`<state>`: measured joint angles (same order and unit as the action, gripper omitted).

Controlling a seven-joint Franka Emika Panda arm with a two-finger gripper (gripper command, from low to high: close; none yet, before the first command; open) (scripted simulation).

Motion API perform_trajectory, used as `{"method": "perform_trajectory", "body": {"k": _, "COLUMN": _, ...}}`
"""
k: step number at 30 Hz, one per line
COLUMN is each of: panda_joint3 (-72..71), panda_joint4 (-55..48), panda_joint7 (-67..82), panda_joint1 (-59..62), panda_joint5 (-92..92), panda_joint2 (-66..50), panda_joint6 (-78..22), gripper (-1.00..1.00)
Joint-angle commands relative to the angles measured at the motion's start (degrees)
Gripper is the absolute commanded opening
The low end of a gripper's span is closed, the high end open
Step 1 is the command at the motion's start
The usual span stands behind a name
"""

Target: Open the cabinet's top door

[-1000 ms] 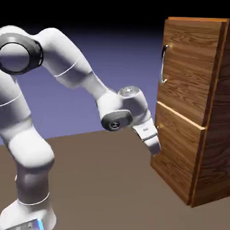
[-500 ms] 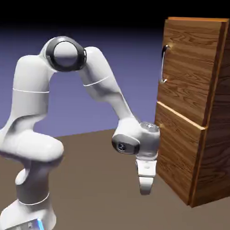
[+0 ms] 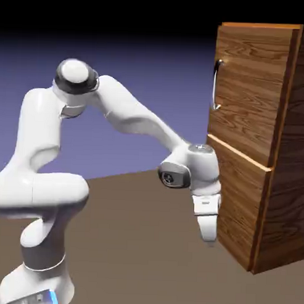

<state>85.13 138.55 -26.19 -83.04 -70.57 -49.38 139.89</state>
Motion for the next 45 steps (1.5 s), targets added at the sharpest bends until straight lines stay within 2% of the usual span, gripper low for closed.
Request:
{"method": "perform_trajectory", "body": {"k": 1, "panda_joint3": 2.08, "panda_joint4": -0.55, "panda_joint7": 0.4, "panda_joint1": -2.03, "panda_joint5": -1.72, "panda_joint2": -1.99, "panda_joint6": -0.83, "gripper": 0.0}}
{"method": "perform_trajectory", "body": {"k": 11, "panda_joint3": 22.06, "panda_joint4": -5.83, "panda_joint7": 4.89, "panda_joint1": -21.49, "panda_joint5": -19.26, "panda_joint2": -21.96, "panda_joint6": -8.59, "gripper": 0.0}}
{"method": "perform_trajectory", "body": {"k": 21, "panda_joint3": 21.82, "panda_joint4": -5.88, "panda_joint7": 18.96, "panda_joint1": -19.75, "panda_joint5": -44.2, "panda_joint2": -41.94, "panda_joint6": -2.17, "gripper": 0.0}}
{"method": "perform_trajectory", "body": {"k": 26, "panda_joint3": 30.63, "panda_joint4": -2.01, "panda_joint7": 26.58, "panda_joint1": -18.86, "panda_joint5": -56.69, "panda_joint2": -50.77, "panda_joint6": -0.02, "gripper": 0.0}}
{"method": "perform_trajectory", "body": {"k": 29, "panda_joint3": 32.77, "panda_joint4": -1.56, "panda_joint7": 26.58, "panda_joint1": -19.88, "panda_joint5": -59.08, "panda_joint2": -51.62, "panda_joint6": -0.05, "gripper": 0.0}}
{"method": "perform_trajectory", "body": {"k": 34, "panda_joint3": 31.99, "panda_joint4": -9.14, "panda_joint7": 25.75, "panda_joint1": -11.23, "panda_joint5": -62.87, "panda_joint2": -51.49, "panda_joint6": -0.69, "gripper": 0.0}}
{"method": "perform_trajectory", "body": {"k": 35, "panda_joint3": 31.99, "panda_joint4": -9.14, "panda_joint7": 25.75, "panda_joint1": -11.23, "panda_joint5": -62.87, "panda_joint2": -51.49, "panda_joint6": -0.69, "gripper": -1.0}}
{"method": "perform_trajectory", "body": {"k": 36, "panda_joint3": 31.99, "panda_joint4": -9.14, "panda_joint7": 25.75, "panda_joint1": -11.23, "panda_joint5": -62.87, "panda_joint2": -51.49, "panda_joint6": -0.69, "gripper": -1.0}}
{"method": "perform_trajectory", "body": {"k": 45, "panda_joint3": 37.59, "panda_joint4": 7.63, "panda_joint7": 40.99, "panda_joint1": -18.31, "panda_joint5": -72.22, "panda_joint2": -51.15, "panda_joint6": -22.75, "gripper": -1.0}}
